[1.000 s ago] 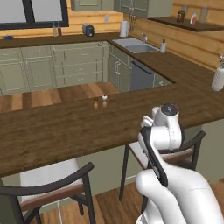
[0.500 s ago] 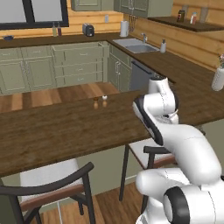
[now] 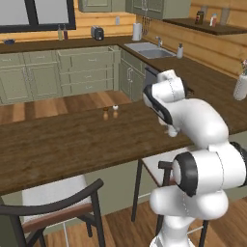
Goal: Take a straw from the drawer in front and place it inside the glass cup on the dining counter.
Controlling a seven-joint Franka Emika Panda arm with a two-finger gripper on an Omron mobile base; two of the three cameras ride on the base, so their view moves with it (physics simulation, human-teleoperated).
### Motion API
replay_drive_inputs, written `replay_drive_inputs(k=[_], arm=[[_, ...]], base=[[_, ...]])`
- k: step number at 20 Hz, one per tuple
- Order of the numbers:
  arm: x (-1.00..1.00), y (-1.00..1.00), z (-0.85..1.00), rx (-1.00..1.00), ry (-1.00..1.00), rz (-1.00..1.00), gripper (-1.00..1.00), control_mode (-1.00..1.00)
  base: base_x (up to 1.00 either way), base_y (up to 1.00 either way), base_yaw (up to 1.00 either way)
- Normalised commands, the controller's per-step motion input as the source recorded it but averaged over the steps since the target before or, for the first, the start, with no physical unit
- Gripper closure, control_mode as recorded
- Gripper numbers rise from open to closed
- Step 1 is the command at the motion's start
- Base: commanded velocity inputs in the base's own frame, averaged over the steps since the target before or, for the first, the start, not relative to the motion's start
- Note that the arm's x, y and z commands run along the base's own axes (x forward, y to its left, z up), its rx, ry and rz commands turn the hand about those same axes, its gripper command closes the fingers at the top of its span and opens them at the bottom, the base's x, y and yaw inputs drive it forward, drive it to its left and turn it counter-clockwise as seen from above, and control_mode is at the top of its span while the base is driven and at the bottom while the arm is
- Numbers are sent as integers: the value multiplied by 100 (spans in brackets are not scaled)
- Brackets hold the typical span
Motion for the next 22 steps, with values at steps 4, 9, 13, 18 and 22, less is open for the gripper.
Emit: replay_drive_inputs(k=[4,9,13,18,22], arm=[[32,-12,37,2,-24,-6,100,-100],[23,-4,35,26,-36,-7,100,-100],[18,-2,12,40,-47,-5,100,-100],[33,-3,24,55,-15,-3,100,-100],[51,0,43,55,20,-2,100,-100]], base=[[0,0,0],[0,0,0],[0,0,0],[0,0,0],[0,0,0]])
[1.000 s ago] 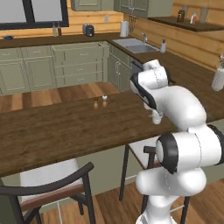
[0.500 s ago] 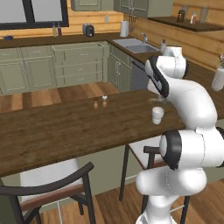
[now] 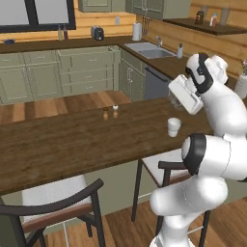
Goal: Take a straw from the drawer in front and place it inside the glass cup on the dining counter.
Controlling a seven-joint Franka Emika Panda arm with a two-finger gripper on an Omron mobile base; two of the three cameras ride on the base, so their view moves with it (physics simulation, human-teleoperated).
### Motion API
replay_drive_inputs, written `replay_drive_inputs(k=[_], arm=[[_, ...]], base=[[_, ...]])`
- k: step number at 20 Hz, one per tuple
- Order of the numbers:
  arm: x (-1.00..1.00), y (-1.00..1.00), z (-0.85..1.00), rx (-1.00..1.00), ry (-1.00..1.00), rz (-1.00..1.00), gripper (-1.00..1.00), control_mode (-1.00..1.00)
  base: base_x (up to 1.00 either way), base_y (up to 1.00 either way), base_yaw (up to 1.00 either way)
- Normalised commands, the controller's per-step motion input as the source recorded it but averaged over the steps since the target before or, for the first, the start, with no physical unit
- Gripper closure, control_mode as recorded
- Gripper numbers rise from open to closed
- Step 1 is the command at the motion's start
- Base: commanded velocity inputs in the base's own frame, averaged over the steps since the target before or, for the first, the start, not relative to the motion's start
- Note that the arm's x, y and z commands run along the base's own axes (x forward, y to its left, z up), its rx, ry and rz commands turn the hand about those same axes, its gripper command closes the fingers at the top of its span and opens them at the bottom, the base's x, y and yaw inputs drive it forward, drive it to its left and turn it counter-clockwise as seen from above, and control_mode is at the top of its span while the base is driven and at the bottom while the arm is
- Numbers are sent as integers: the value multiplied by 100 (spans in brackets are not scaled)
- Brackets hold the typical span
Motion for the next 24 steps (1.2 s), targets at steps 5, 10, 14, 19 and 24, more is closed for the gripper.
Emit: replay_drive_inputs(k=[5,10,14,19,24], arm=[[57,-1,24,40,36,-1,100,-100],[13,0,-17,15,17,-5,100,-100],[-21,-12,-47,0,-18,-6,100,-100],[-4,0,-28,0,-26,0,100,-100],[18,-2,0,4,1,0,100,-100]], base=[[0,0,0],[0,0,0],[0,0,0],[0,0,0],[0,0,0]])
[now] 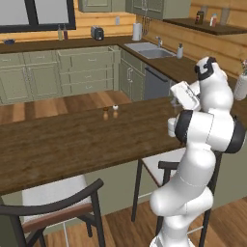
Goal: Take a straw from the drawer in front and place it inside the glass cup on the dining counter.
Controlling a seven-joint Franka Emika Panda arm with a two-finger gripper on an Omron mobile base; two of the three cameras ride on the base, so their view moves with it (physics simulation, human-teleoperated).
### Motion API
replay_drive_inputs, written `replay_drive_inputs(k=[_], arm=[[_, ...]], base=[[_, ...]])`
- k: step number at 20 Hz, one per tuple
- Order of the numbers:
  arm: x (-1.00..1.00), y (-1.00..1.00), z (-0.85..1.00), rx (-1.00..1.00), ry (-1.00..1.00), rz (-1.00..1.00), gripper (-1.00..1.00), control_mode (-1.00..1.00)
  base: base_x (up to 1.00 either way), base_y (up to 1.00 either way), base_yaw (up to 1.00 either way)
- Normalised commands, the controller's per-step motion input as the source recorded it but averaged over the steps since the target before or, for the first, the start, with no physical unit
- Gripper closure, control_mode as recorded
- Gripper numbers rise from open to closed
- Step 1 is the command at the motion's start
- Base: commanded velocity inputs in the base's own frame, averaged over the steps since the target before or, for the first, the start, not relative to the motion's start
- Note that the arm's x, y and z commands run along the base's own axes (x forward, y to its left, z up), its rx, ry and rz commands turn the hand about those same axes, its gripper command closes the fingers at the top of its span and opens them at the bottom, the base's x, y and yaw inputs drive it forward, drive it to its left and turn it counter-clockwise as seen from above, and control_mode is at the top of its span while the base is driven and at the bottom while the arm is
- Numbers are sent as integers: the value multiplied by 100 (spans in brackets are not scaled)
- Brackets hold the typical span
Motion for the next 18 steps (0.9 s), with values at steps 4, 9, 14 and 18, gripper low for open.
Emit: replay_drive_inputs(k=[4,9,14,18], arm=[[12,-24,0,14,15,0,100,-100],[0,-27,-13,17,0,-13,100,-100],[9,-2,0,14,-2,-27,100,-100],[6,1,-4,4,-1,-43,100,-100]], base=[[0,0,0],[0,0,0],[0,0,0],[0,0,0]])
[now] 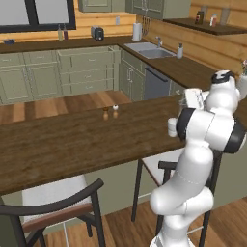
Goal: Take a straw from the drawer in front and place it inside the glass cup on the dining counter.
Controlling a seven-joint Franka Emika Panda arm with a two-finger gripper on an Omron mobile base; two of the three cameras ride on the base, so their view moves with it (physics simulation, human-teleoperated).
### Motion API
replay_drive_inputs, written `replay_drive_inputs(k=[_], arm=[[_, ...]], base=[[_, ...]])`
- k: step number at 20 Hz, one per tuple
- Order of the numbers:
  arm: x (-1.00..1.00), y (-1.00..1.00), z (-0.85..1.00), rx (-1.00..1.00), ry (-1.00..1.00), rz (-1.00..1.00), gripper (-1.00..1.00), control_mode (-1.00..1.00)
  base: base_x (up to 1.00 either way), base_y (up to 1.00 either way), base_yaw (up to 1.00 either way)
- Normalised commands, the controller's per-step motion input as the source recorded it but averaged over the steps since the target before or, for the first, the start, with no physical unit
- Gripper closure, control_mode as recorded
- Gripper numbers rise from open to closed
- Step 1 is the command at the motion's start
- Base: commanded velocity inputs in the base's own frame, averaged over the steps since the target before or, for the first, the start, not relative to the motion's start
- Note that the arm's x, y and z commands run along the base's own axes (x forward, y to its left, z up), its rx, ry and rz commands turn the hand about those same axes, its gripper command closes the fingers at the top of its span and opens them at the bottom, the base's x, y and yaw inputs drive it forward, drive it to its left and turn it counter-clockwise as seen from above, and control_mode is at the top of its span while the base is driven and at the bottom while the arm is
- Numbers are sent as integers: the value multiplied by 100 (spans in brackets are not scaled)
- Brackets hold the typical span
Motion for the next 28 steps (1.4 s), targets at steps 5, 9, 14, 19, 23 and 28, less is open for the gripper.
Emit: replay_drive_inputs(k=[5,9,14,19,23,28], arm=[[1,0,-22,0,-2,-36,100,-100],[2,0,-11,1,1,-10,100,-100],[15,-15,4,8,13,0,100,-100],[1,-47,1,16,19,1,100,-100],[0,-37,-5,10,8,0,100,-100],[14,-1,-24,0,1,2,100,-100]], base=[[0,0,0],[0,0,0],[0,0,0],[0,0,0],[0,0,0],[0,0,0]])
